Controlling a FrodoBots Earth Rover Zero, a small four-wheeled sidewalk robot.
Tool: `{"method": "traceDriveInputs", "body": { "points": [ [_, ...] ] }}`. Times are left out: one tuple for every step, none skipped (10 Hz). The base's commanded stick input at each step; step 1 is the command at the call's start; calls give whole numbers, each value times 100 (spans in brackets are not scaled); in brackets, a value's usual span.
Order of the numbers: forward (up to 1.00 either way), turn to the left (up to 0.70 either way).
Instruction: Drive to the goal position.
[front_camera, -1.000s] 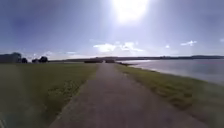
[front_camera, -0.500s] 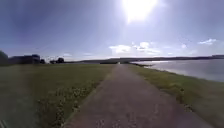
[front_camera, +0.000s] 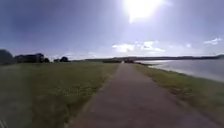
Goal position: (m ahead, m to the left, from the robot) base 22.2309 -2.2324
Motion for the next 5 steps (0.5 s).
{"method": "traceDriveInputs", "body": {
  "points": [
    [70,-3],
    [70,-28],
    [70,-30],
    [70,5],
    [70,5]
  ]
}}
